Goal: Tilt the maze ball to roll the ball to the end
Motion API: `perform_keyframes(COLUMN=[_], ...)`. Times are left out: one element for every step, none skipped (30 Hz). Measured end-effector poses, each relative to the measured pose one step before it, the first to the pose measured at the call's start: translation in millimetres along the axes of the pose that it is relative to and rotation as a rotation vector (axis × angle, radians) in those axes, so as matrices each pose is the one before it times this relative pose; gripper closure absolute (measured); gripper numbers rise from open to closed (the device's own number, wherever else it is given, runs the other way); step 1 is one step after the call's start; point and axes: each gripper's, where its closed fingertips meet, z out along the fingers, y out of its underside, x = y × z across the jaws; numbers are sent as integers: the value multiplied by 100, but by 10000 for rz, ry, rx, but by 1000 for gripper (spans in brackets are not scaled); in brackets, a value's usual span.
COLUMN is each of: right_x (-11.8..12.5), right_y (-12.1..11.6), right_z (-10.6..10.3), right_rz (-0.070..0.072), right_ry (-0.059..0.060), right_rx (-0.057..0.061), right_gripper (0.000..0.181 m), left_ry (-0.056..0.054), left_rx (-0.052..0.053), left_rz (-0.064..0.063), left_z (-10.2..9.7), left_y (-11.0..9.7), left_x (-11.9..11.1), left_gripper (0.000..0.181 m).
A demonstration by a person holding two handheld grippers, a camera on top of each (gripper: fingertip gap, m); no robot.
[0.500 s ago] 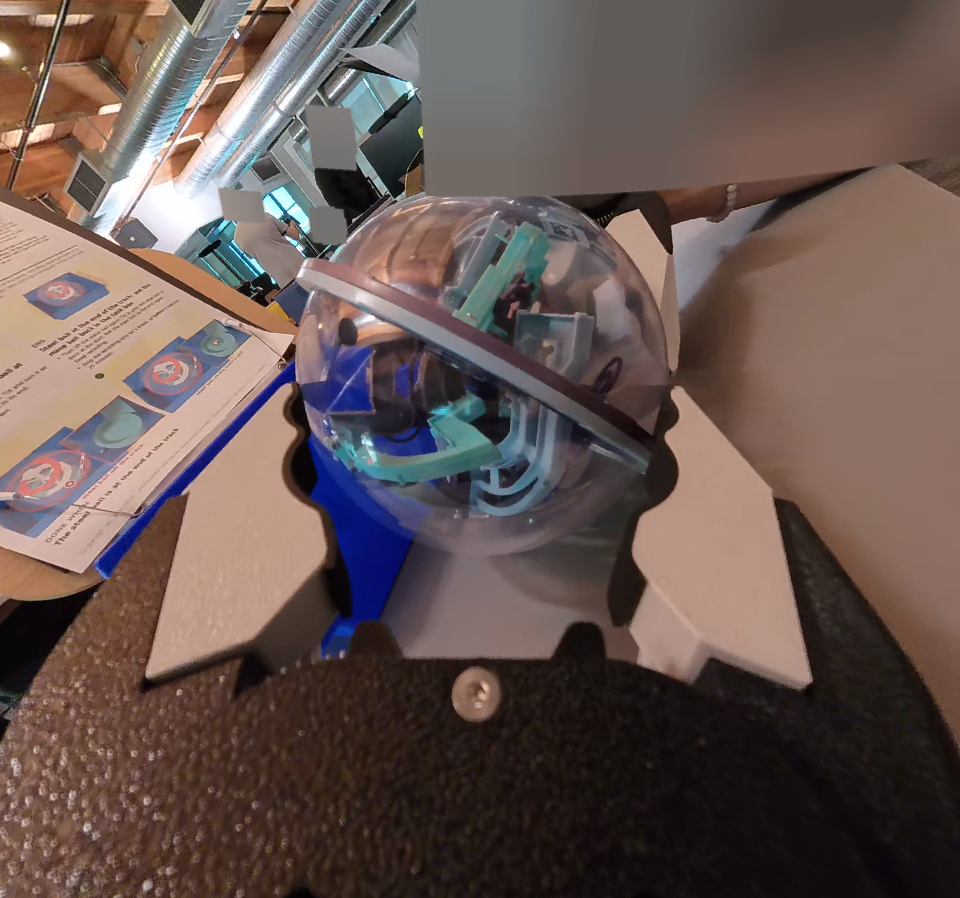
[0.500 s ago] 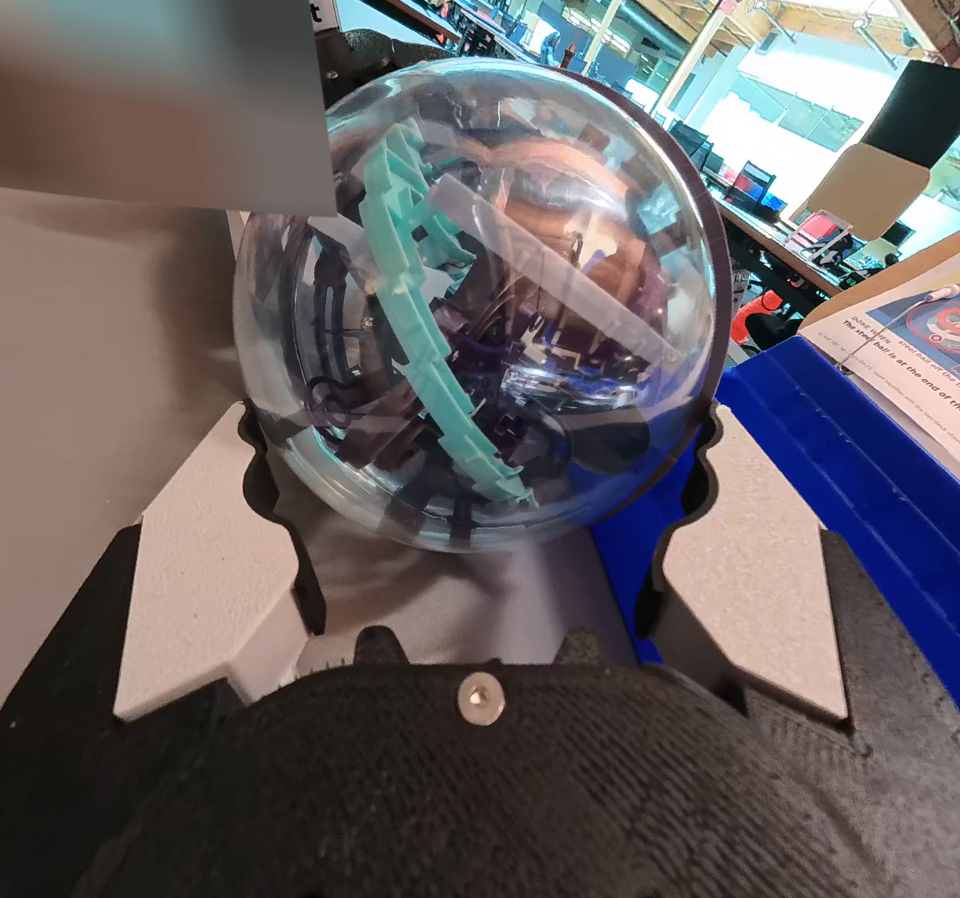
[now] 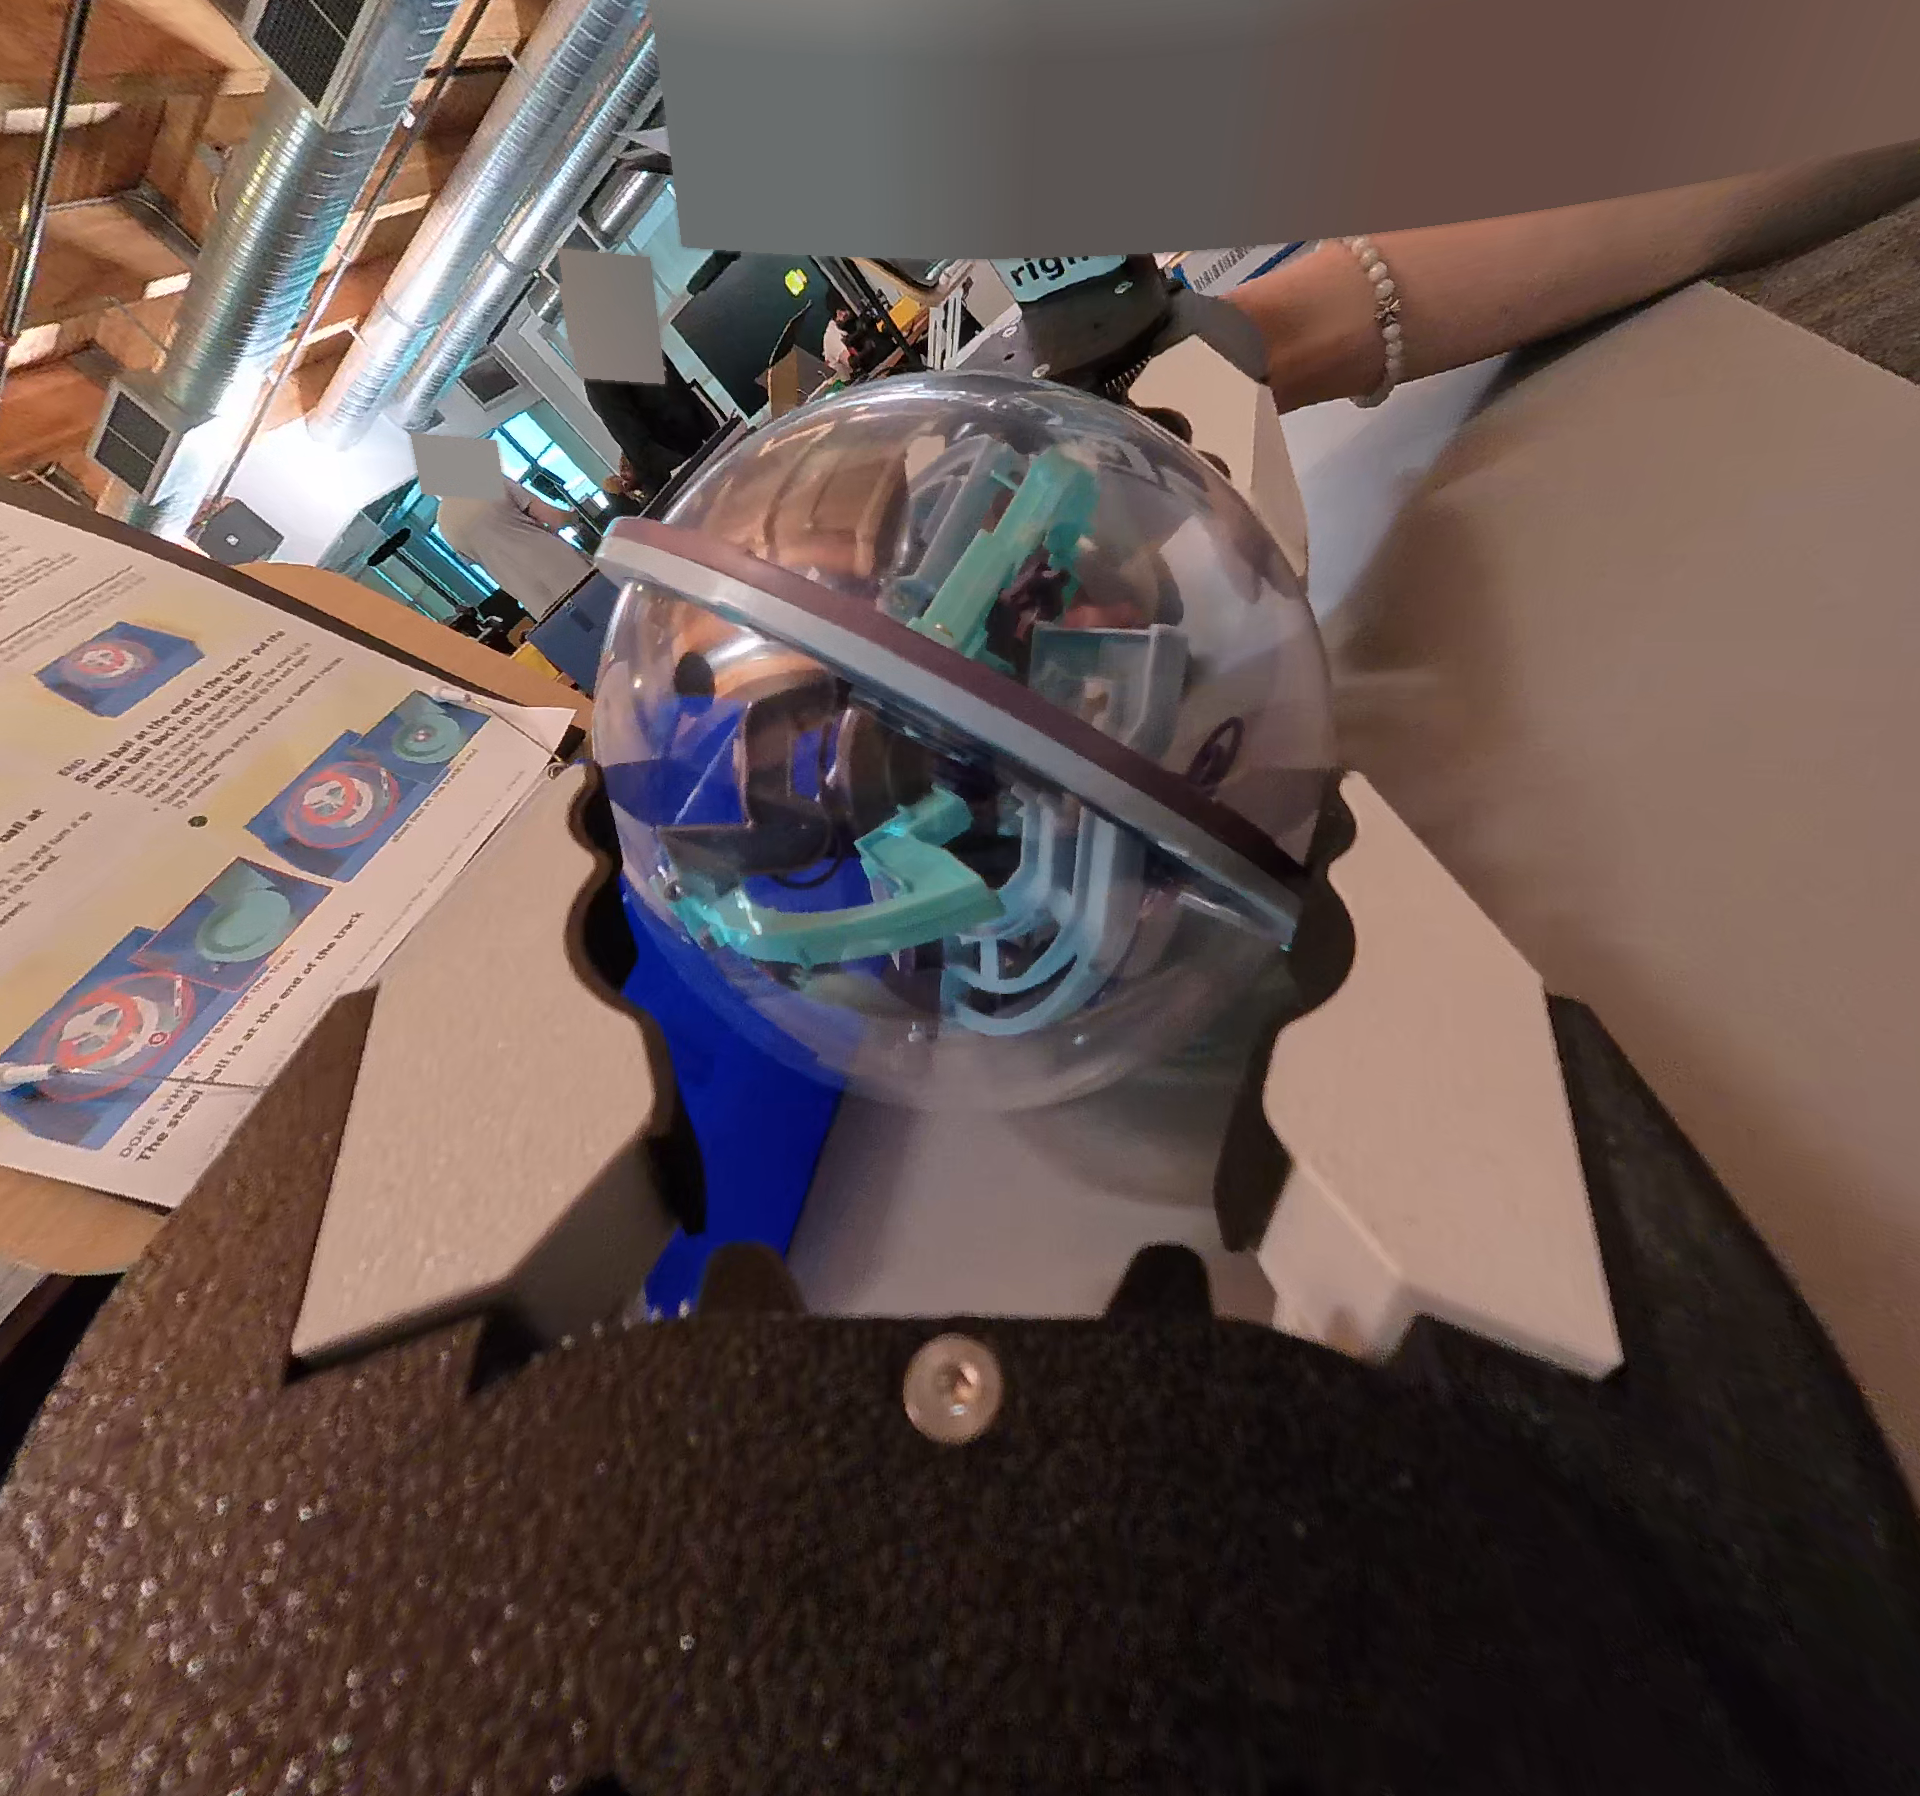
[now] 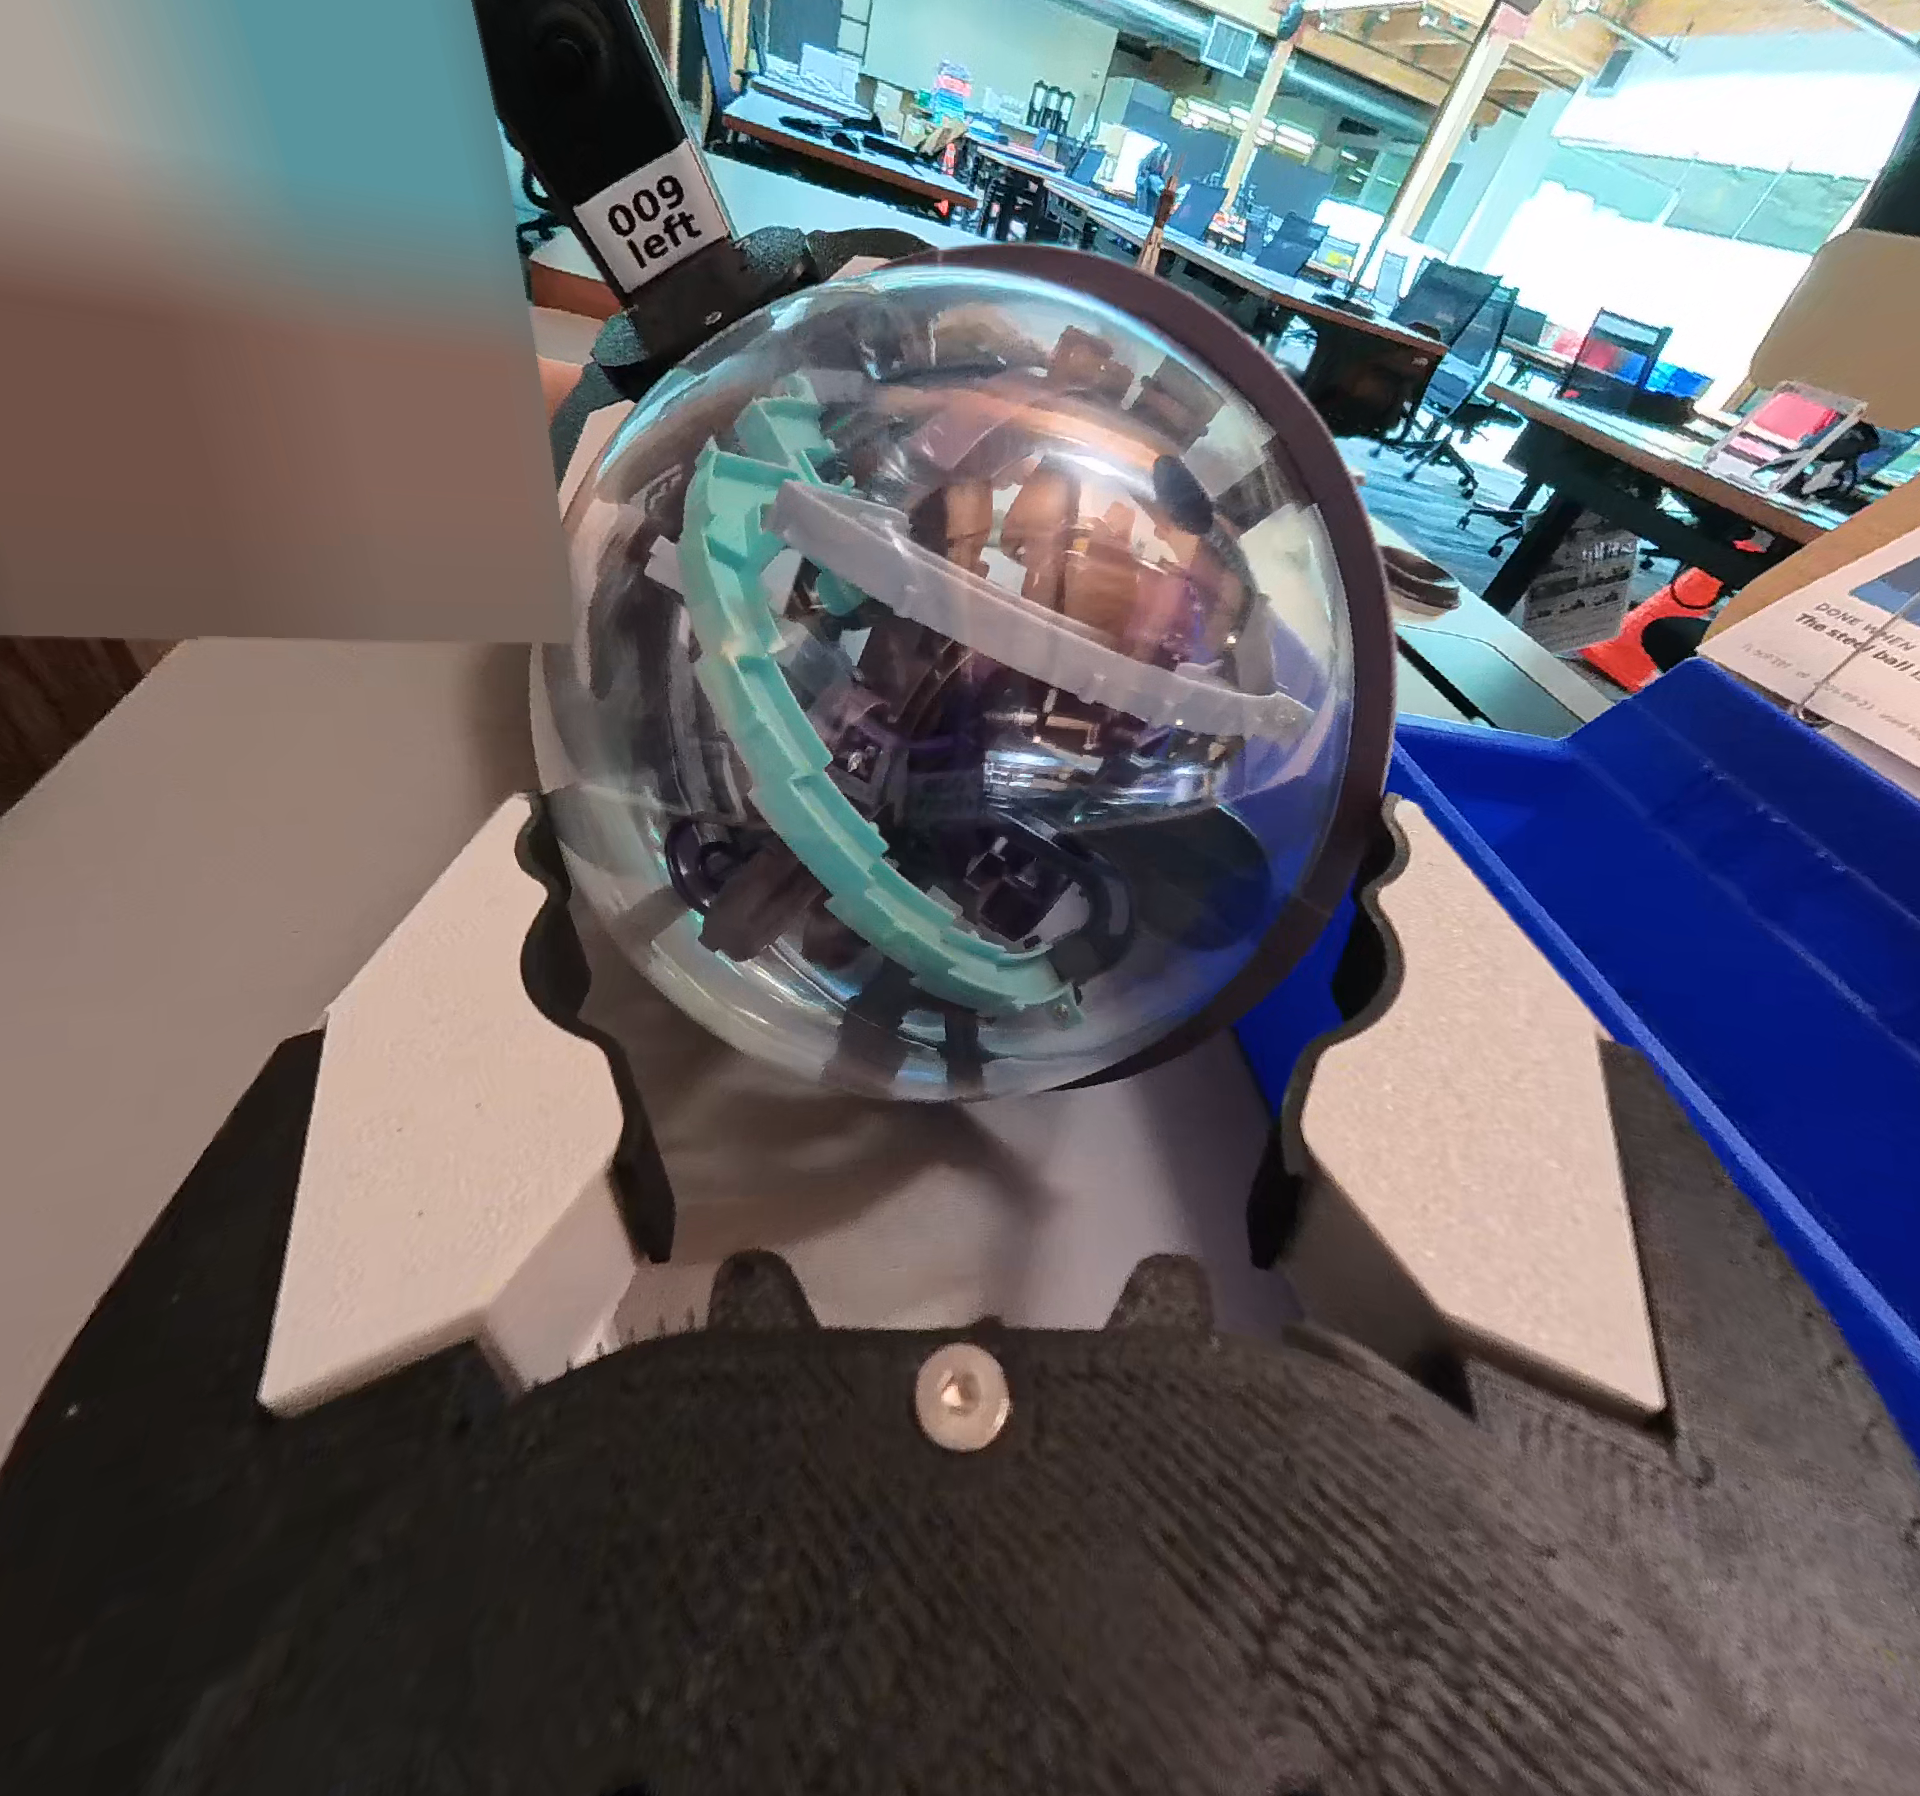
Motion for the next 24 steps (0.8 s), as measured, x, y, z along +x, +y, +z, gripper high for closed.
perform_keyframes(right_x=[-3, 25, 28, 21, 2, -24, -35, -36, -20, 5, 11, 10, 7, 6, 11, 16, 18, 11, 1, 5, 8, -14, -55, -22], right_y=[-37, 18, 74, 150, 227, 225, 122, 56, 11, 6, 13, 4, -6, 5, 16, 15, 51, 63, 16, 0, 4, 27, 55, 44], right_z=[-39, -2, 50, 84, 79, 74, 26, -4, -16, -9, 0, -6, 12, 5, -5, -19, -20, -7, -5, -12, -13, -26, -18, 12], right_rz=[87, 19, -26, -63, -80, -102, -106, -87, -50, 0, 27, 25, 9, 11, 14, 11, -27, -55, -41, -15, -3, 30, 103, 125], right_ry=[-35, 4, 31, 43, 26, 18, 11, 9, 9, 1, -2, 4, 9, 5, 2, 6, 13, 16, 12, 14, 12, -15, -58, -34], right_rx=[14, 9, -13, -69, -131, -138, -86, -53, -22, -11, -11, -5, 3, 5, -8, -22, -42, -53, -31, -13, -4, -10, -25, -2], right_gripper=[36, 36, 36, 35, 35, 34, 34, 35, 35, 35, 35, 35, 35, 35, 35, 35, 35, 36, 36, 36, 36, 37, 38, 38], left_ry=[23, 10, 10, 24, 45, 42, 38, 28, 8, 4, 9, 13, 10, 5, 11, 22, 29, 24, 22, 32, 44, 67, 88, 53], left_rx=[7, -15, -34, -26, 0, 5, 0, -18, -6, 9, -7, -25, -37, -34, -41, -64, -67, -35, -21, -44, -58, -15, 28, -7], left_rz=[-28, -33, -47, -84, -116, -83, -16, 20, 29, 5, -20, -14, 3, -2, -13, -14, -23, -19, -8, -18, -19, -54, -121, -123], left_z=[-10, 11, 2, 1, -9, -27, -51, -50, -13, 7, 12, -2, -10, -4, 16, 15, 4, -14, -30, -17, -30, -34, -26, 0], left_y=[-17, 22, 42, 19, -34, -21, -10, 0, 7, -5, 13, 29, 33, 21, 17, 22, 50, 42, 37, 50, 66, -2, -57, 5], left_x=[-5, -17, -49, -56, -33, -18, 13, 13, 12, 7, -14, -19, -17, -9, -13, -30, -31, -16, -8, -19, -32, -12, 3, -43], left_gripper=[54, 54, 54, 54, 54, 54, 54, 54, 54, 54, 54, 54, 54, 54, 54, 54, 54, 54, 54, 54, 54, 54, 54, 54])
